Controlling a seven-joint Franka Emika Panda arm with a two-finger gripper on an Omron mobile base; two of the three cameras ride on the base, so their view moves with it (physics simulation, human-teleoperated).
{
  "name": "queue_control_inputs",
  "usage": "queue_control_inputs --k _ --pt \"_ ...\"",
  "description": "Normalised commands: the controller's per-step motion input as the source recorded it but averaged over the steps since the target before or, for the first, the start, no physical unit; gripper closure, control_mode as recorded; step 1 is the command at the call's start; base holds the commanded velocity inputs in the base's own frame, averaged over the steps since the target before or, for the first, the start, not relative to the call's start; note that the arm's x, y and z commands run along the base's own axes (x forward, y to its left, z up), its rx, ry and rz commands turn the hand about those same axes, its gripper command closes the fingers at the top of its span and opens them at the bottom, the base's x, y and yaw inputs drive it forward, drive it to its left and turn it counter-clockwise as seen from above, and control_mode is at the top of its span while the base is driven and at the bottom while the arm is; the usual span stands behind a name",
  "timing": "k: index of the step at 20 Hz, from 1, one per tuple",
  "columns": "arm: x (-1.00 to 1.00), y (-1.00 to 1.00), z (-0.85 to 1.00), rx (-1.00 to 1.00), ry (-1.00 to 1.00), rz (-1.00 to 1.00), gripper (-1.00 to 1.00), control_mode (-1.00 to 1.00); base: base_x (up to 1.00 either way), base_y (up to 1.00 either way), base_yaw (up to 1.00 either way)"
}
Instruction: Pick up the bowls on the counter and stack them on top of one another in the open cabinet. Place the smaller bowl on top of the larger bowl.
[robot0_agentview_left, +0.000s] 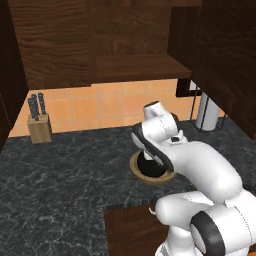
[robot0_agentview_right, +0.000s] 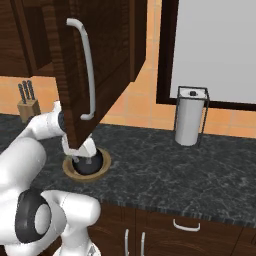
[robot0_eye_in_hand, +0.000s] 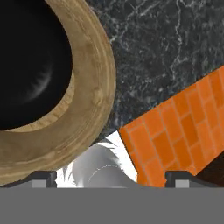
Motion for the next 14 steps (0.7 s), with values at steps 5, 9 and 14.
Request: queue_control_inputs --k 5,9,14 --pt "-0.12 -0.41 -0.09 0.18 -0.28 -0.27 -1.0 -1.0 0.0 0.0 0.0" --pt "0.0 0.0 -0.15 0.32 -0.23 -0.25 -1.0 -1.0 0.0 0.0 0.0" --pt "0.08 0.01 -0.12 0.08 -0.09 -0.03 -1.0 -1.0 0.0 0.0 0.0"
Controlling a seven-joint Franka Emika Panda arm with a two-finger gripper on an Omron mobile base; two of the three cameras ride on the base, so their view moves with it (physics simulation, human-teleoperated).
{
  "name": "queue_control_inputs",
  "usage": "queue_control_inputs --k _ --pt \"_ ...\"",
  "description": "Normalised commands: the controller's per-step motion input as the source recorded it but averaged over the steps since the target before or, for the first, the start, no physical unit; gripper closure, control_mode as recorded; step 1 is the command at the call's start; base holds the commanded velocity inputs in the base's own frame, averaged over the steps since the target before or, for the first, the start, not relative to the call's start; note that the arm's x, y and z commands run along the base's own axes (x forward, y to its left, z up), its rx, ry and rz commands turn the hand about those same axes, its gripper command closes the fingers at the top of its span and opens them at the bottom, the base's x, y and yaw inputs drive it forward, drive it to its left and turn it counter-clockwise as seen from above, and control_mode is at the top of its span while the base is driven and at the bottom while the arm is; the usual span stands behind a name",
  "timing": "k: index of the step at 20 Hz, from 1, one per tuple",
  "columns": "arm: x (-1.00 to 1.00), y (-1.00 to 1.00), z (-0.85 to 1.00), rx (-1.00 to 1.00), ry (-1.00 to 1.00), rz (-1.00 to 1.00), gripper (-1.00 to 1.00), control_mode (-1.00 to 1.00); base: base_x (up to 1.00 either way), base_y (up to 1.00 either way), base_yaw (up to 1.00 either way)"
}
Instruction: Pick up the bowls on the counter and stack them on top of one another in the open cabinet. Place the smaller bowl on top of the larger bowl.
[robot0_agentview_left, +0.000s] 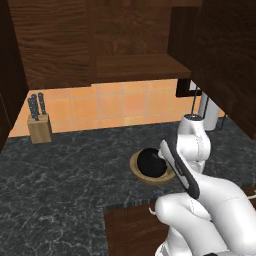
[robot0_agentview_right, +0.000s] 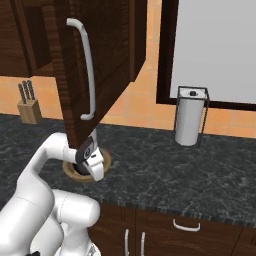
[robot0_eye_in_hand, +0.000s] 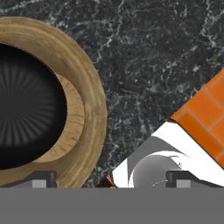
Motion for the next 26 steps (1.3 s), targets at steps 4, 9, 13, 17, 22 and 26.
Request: queue_control_inputs --k 4,9,13,17,22,26 --pt "0.22 0.08 -0.11 0.0 -0.01 0.0 -1.0 -1.0 0.0 0.0 0.0" --pt "0.16 0.05 -0.14 0.0 0.0 0.0 -1.0 -1.0 0.0 0.0 0.0" --pt "0.11 0.0 -0.24 0.0 0.0 0.0 -1.0 -1.0 0.0 0.0 0.0" --pt "0.28 0.03 -0.21 0.0 0.0 0.0 -1.0 -1.0 0.0 0.0 0.0" --pt "0.11 0.02 -0.27 -0.01 0.0 0.0 -1.0 -1.0 0.0 0.0 0.0" --pt "-0.01 0.0 -0.4 -0.06 0.0 0.0 -1.0 -1.0 0.0 0.0 0.0"
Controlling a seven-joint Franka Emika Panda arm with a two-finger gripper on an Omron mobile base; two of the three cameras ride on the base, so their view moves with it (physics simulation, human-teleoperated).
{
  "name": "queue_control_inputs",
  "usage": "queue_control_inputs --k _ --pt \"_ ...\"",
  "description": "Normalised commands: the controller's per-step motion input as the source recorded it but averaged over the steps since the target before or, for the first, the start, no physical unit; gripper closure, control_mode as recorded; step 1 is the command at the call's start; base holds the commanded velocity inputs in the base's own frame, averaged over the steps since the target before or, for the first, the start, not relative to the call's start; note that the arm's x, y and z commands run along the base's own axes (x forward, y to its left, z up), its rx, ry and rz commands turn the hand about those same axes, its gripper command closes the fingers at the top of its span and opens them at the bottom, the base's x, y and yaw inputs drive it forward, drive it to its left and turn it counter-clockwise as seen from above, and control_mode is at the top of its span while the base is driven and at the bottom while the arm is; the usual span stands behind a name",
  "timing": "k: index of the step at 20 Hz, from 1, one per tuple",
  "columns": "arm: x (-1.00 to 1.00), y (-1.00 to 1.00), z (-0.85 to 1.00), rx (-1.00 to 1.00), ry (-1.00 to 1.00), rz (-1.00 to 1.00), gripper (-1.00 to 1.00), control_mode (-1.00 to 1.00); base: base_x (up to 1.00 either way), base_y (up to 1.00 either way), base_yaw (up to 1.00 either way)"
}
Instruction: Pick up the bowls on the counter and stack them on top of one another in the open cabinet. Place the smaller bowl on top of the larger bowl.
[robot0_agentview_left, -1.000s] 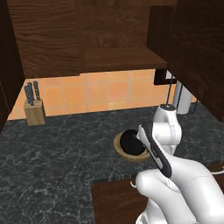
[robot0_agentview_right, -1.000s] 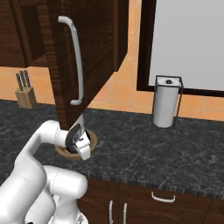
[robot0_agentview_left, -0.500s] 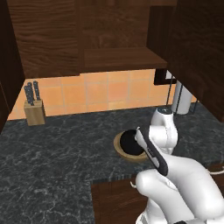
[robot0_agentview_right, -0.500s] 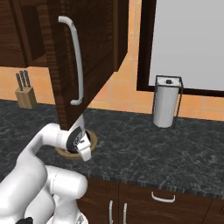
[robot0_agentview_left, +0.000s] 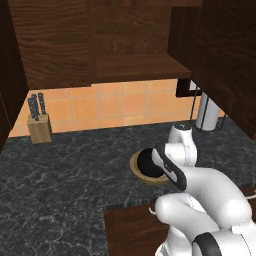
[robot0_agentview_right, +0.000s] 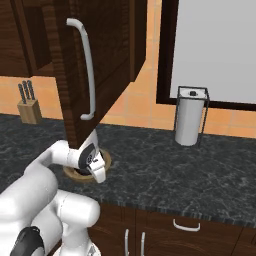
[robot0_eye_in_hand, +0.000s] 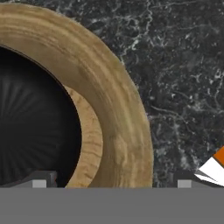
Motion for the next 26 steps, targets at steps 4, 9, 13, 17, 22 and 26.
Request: queue_control_inputs --k 4,9,13,17,22,26 --pt "0.0 0.0 -0.38 -0.1 0.0 0.0 1.0 -1.0 0.0 0.0 0.0" --pt "0.0 0.0 -0.36 -0.07 -0.03 0.0 1.0 -1.0 0.0 0.0 0.0" --pt "0.0 0.0 -0.03 0.0 -0.05 0.0 1.0 -1.0 0.0 0.0 0.0" --pt "-0.15 0.01 0.83 0.0 -0.4 -0.02 1.0 -1.0 0.0 0.0 0.0" --pt "-0.36 0.04 1.0 0.0 -0.59 -0.04 1.0 -1.0 0.0 0.0 0.0" --pt "-0.47 0.08 1.0 0.0 -0.62 -0.06 1.0 -1.0 0.0 0.0 0.0"
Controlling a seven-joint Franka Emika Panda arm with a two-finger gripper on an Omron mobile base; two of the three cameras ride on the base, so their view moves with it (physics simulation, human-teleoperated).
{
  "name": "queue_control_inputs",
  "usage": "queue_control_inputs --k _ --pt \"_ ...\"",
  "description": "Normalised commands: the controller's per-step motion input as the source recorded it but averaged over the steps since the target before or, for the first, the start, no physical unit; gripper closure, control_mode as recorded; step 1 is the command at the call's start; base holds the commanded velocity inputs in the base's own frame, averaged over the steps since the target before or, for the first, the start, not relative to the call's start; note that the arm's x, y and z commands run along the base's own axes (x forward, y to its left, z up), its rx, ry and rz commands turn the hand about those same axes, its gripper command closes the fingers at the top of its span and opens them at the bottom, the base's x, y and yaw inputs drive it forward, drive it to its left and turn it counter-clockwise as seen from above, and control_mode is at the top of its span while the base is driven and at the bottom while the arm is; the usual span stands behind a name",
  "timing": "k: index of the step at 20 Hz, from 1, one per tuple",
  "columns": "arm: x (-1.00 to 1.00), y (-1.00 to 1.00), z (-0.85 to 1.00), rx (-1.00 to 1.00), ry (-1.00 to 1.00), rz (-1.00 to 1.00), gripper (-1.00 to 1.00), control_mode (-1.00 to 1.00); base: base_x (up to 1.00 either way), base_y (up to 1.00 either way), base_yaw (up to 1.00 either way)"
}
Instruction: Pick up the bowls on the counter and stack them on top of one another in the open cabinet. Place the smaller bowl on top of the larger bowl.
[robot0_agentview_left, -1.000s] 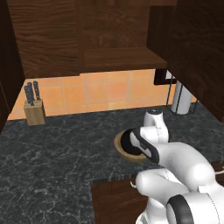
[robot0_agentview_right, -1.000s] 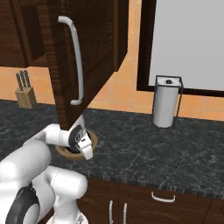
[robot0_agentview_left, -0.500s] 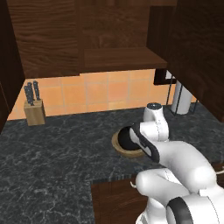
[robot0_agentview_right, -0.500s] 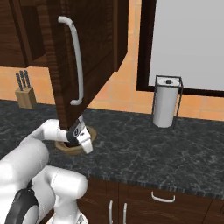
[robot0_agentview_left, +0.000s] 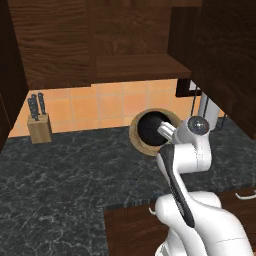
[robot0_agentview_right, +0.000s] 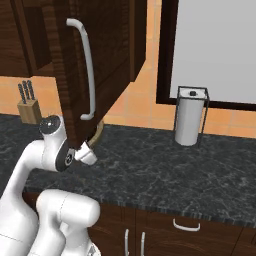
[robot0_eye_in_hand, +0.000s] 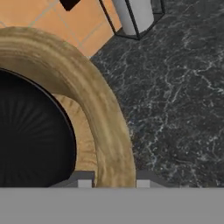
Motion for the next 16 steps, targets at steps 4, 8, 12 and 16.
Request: queue_control_inputs --k 4,8,12,16 --pt "-0.34 0.18 1.0 0.01 -0.56 -0.05 1.0 -1.0 0.0 0.0 0.0" --pt "-0.06 0.2 1.0 0.07 -0.47 -0.03 1.0 -1.0 0.0 0.0 0.0" --pt "0.1 0.16 1.0 0.09 -0.38 -0.04 1.0 -1.0 0.0 0.0 0.0" --pt "0.9 0.15 1.0 0.08 -0.12 -0.12 1.0 -1.0 0.0 0.0 0.0"
